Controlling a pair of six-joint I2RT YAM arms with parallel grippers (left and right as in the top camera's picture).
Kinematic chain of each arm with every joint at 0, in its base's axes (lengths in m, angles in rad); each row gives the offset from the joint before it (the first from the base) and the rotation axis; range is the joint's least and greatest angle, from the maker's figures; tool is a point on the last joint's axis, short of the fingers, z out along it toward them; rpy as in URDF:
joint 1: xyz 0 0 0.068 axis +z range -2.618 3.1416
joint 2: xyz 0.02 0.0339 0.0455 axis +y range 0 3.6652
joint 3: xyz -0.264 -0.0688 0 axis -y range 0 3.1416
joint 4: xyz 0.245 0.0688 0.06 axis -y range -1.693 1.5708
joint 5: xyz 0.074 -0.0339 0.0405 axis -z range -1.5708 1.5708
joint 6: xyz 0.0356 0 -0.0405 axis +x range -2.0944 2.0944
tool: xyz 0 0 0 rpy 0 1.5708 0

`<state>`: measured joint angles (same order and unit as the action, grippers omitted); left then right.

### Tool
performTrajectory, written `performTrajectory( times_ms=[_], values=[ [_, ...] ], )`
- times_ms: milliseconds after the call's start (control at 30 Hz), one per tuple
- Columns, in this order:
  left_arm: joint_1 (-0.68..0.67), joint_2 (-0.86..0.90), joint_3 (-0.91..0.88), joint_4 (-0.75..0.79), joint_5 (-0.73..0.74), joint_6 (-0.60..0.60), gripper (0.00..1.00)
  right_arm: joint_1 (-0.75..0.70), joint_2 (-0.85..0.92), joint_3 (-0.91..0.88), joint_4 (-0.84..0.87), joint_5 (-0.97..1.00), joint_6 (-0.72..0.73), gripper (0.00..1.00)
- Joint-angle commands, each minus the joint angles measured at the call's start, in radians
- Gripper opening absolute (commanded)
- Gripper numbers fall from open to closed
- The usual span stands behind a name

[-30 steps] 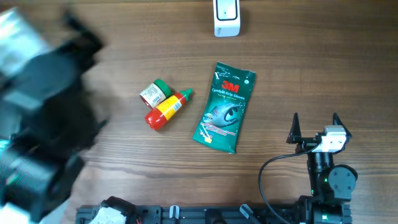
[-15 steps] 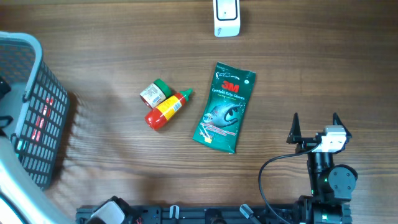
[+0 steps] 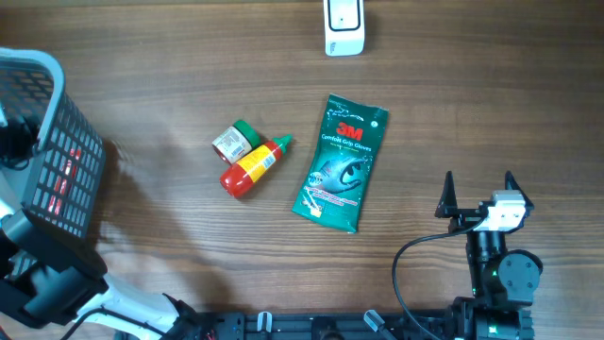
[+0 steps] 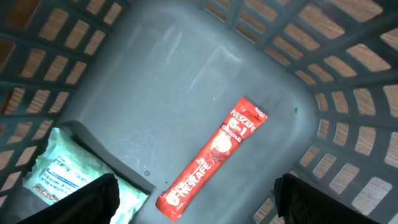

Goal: Scan the item barcode
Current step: 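Reach into the basket and grasp the red Nescafe 3in1 sachet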

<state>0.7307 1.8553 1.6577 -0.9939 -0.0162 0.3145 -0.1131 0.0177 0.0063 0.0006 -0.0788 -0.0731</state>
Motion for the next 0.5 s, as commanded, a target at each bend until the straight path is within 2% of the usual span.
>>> performTrajectory(
  times_ms=[0, 67, 133, 200, 467],
  values=[
    [0.045, -0.015, -0.057, 0.006, 0.079, 0.019, 0.85, -0.002, -0.002, -0.001, 0.002, -0.011, -0.006, 1.0],
    [0.082, -0.061, -0.162, 0.074, 0.079, 0.03, 0.88, -0.002, -0.002, -0.001, 0.002, -0.011, -0.006, 1.0],
    [0.114, -0.11, -0.277, 0.15, 0.123, 0.092, 0.95, -0.002, -0.002, -0.001, 0.002, -0.011, -0.006, 1.0],
    [0.117, -0.115, -0.322, 0.204, 0.155, 0.101, 1.0, -0.002, -0.002, -0.001, 0.002, -0.011, -0.006, 1.0],
    [0.116, -0.105, -0.433, 0.381, 0.166, 0.275, 1.0, -0.002, -0.002, -0.001, 0.002, -0.011, -0.006, 1.0]
  ],
)
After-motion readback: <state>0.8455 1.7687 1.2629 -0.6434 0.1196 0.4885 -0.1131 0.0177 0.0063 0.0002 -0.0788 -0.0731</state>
